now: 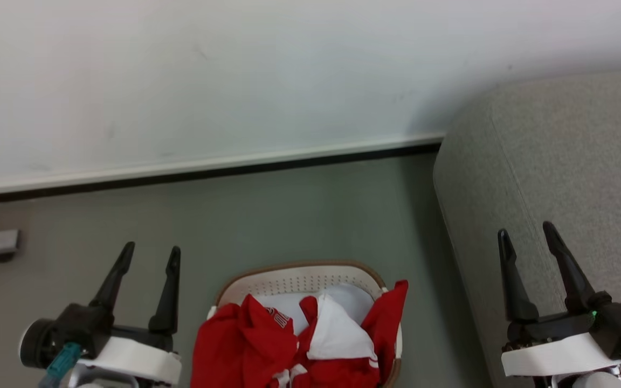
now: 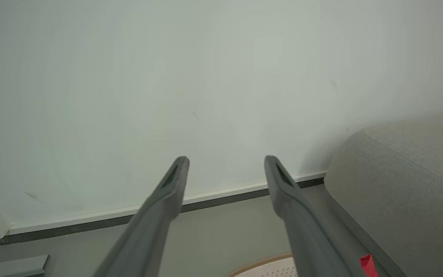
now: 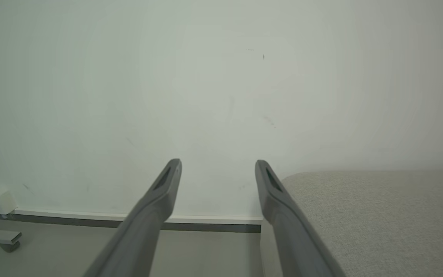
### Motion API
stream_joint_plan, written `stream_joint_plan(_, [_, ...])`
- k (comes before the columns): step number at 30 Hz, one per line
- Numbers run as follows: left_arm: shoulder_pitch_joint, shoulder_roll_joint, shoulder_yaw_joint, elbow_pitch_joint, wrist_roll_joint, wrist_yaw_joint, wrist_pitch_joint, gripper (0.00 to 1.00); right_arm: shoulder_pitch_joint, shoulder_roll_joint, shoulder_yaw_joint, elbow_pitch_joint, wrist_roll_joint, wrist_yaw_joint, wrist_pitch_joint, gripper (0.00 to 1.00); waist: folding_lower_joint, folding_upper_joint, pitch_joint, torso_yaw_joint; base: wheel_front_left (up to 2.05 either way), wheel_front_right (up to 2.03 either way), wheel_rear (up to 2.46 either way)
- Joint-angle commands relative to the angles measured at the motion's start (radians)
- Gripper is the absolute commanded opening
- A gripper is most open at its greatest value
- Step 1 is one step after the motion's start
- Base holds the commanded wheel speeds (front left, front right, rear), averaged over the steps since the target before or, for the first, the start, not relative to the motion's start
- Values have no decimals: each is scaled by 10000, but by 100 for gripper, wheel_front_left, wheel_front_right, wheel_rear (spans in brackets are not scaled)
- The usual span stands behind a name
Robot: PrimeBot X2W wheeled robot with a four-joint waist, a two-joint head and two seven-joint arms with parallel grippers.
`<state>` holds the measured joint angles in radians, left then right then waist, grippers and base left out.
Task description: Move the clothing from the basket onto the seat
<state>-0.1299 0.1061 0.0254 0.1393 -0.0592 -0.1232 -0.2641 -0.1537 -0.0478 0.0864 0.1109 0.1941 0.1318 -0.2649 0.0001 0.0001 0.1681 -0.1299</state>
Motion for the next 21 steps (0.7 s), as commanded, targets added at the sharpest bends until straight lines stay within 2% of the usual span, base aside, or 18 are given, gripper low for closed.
stream_joint_plan(1, [-301, 240, -140, 123, -26, -55, -6, 100, -194, -45, -38, -148, 122, -21, 7, 100, -1, -1, 757, -368, 0, 0, 0])
stream_joint_plan(6, [-806, 847, -879, 814, -40, -73, -6, 100, -499, -42, -117, -443, 207, -21, 7, 100, -1, -1, 1522, -647, 0, 0, 0])
stream_joint_plan(16, [-2311, 2415, -3463, 3283, -473, -62, -6, 100, -1170, -39, -81, -1070, 473, -21, 7, 100, -1, -1, 2909, -1264, 0, 0, 0])
stream_joint_plan(21, [-3273, 2857, -4879, 4590, -775, -63, -6, 100, -1396, -39, 76, -1374, 669, -21, 7, 100, -1, -1, 3559, -1616, 0, 0, 0])
